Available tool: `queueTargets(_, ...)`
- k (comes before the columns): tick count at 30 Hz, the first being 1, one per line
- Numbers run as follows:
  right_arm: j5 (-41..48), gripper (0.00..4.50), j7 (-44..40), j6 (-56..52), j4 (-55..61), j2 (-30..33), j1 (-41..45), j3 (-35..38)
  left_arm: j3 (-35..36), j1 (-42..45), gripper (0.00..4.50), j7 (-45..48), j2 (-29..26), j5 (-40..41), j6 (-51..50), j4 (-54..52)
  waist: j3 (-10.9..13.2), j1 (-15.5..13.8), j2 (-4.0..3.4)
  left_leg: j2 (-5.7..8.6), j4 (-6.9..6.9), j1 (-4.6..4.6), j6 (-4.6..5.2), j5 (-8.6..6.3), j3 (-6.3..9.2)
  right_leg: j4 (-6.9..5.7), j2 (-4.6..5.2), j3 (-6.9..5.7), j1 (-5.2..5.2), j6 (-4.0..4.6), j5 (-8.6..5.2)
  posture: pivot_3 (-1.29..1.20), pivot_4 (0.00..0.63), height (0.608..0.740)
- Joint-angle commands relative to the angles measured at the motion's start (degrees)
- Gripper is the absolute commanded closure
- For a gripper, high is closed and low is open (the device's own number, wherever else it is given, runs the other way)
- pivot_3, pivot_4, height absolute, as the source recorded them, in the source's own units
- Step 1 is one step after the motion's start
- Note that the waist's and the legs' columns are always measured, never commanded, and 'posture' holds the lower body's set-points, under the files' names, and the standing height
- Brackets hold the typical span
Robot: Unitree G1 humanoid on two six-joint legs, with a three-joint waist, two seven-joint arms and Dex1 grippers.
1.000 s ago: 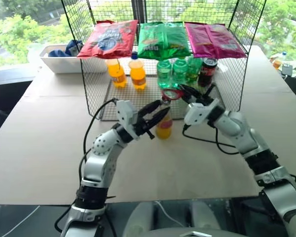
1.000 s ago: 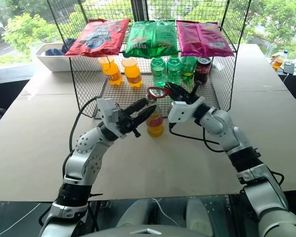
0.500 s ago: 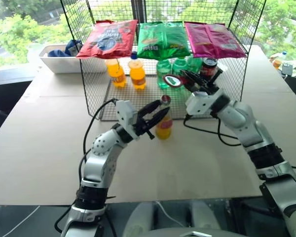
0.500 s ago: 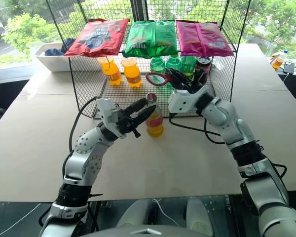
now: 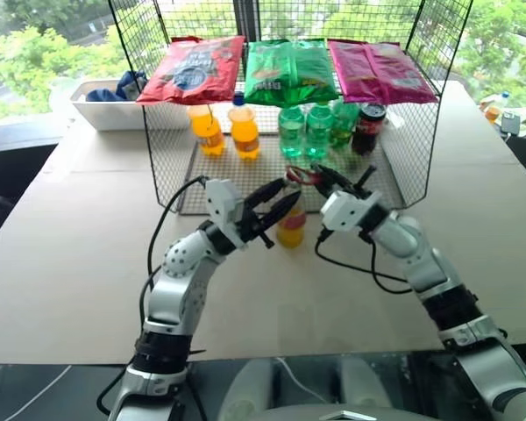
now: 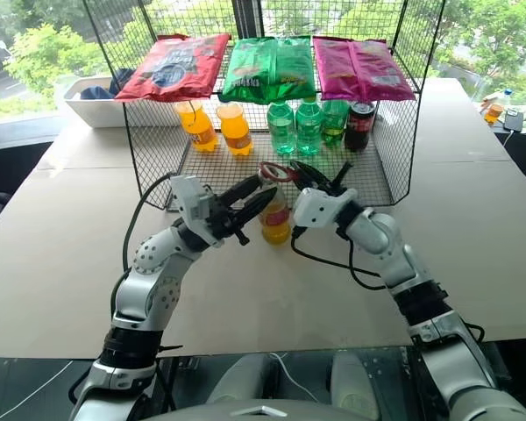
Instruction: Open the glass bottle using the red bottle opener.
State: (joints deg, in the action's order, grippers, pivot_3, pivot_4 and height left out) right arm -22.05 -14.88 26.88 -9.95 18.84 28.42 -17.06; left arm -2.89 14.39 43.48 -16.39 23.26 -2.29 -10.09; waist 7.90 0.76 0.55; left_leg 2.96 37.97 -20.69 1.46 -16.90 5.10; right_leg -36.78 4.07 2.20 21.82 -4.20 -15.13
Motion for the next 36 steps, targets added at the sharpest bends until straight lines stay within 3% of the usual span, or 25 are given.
queueTargets(1,-1.40,4.50,-3.47,-0.26,0.14,-1.12,-1.38,-4.54,-1.27,-1.22,3.41,-0.49,-0.48,-1.35,-2.04,1.76,-0.01,0.01,0.01,0.00,0.00,0.01,0.00,0.00,0.00,0.00,0.00,0.00,0.00,0.00,0.00,0.00,0.150,0.740)
queueTargets(6,-0.18,4.50,-4.69,-1.10,-0.25,-2.96,-2.09,-5.28,-1.23,-1.35,3.41,-0.43,-0.52,-1.28,-2.19,1.56,-0.03,0.08,-0.02,-0.01,-0.01,0.04,0.00,0.00,0.00,-0.02,-0.01,0.00,-0.01,0.00,0.00,0.00,0.150,0.740)
queueTargets(13,-2.39,4.50,-5.68,1.11,-1.57,-0.47,-1.66,-5.96,-1.31,-1.21,3.41,-0.42,-0.33,-1.30,-2.20,1.65,-0.06,0.07,-0.04,-0.02,-0.01,0.06,0.00,0.00,0.00,-0.02,-0.02,0.00,-0.01,0.00,0.00,0.00,0.150,0.740)
queueTargets(19,-9.42,4.50,-1.89,3.83,0.46,6.45,7.84,-1.77,-1.25,-0.73,3.41,-0.30,-0.43,-1.31,-2.14,2.01,0.01,0.02,-0.19,-0.01,-0.03,0.04,0.00,0.00,0.01,-0.01,-0.01,-0.02,0.00,0.00,0.00,0.00,0.150,0.740)
queueTargets(26,-12.15,4.50,1.41,7.35,-1.09,10.31,16.51,0.34,-1.41,-0.46,3.41,-0.15,-0.48,-1.03,-1.97,2.42,0.14,0.01,-0.17,0.02,-0.15,-0.07,-0.01,0.00,0.03,0.05,0.00,-0.05,0.05,0.00,0.00,0.00,0.150,0.740)
queueTargets(36,-10.67,4.50,3.13,6.80,-1.19,10.52,17.70,2.47,-1.61,-0.89,3.41,-0.45,-0.28,-1.08,-2.04,2.20,0.15,0.02,-0.17,0.01,-0.39,-0.09,-0.02,0.01,0.01,0.28,0.02,-0.03,0.07,0.01,0.00,0.00,0.150,0.740)
